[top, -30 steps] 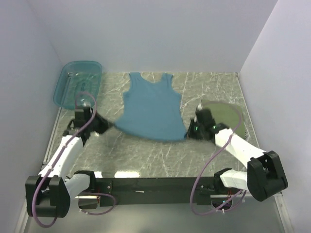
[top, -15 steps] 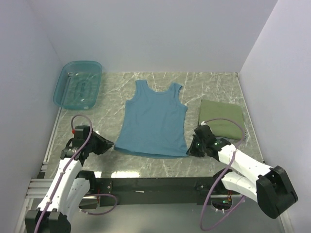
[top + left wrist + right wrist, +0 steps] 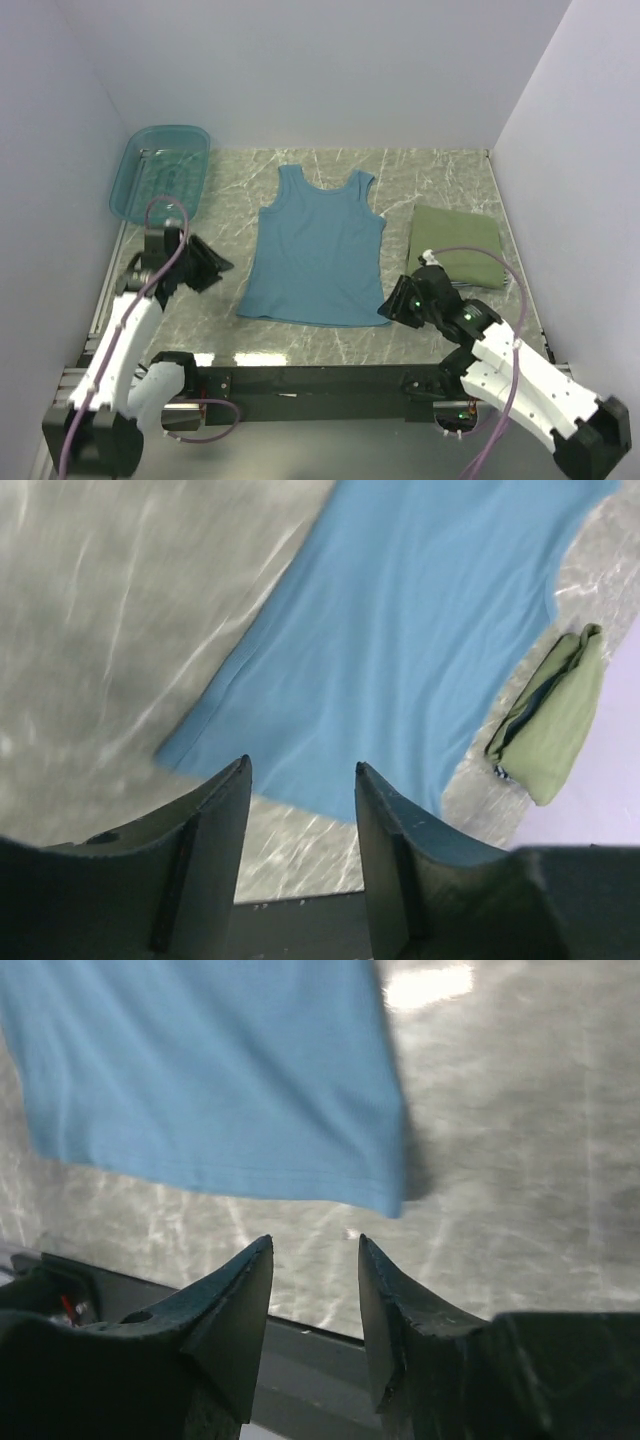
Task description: Fold and stack the tank tops
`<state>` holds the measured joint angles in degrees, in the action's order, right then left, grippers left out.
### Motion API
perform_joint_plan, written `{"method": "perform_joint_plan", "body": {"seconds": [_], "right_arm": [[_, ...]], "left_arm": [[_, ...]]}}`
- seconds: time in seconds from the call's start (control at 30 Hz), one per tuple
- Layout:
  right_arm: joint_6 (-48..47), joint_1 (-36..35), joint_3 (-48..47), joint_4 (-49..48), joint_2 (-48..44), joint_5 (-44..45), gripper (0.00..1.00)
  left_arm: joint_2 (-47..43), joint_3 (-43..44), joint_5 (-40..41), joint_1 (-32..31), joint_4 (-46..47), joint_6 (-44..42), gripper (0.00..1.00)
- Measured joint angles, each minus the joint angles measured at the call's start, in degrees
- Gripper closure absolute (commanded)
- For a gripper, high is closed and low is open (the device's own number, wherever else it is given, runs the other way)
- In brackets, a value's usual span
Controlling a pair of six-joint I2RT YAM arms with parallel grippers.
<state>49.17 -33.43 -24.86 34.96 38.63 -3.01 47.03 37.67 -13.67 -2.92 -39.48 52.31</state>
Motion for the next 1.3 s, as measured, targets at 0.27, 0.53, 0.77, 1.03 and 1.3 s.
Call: {"method": "perform_joint_plan", "body": {"seconds": [0.27, 0.53, 0.77, 1.03, 1.3], "right_arm": [[4.0, -21.2, -20.4, -9.3, 30.1, 7.7, 0.60], [6.2, -34.8, -54.9, -15.1, 68.1, 14.0, 0.65], [8.5, -38.1, -70.2, -9.4, 84.5, 15.9, 0.64], [10.5, -38.1, -79.4, -2.7, 91.1, 19.5, 0.61], [11.3, -38.3, -79.4, 0.6, 91.3, 23.2, 0.60]], "left_arm": [[15.1, 18.2, 1.7, 1.0, 3.3, -8.1, 0.53], [14.9, 34.6, 4.7, 2.5, 3.3, -10.3, 0.51], [15.4, 37.3, 4.2, 4.4, 3.7, -10.8, 0.52], [15.7, 32.4, 3.0, 4.6, 5.4, -10.9, 0.53], [15.7, 30.6, 2.9, 4.7, 6.2, -11.1, 0.53]]}}
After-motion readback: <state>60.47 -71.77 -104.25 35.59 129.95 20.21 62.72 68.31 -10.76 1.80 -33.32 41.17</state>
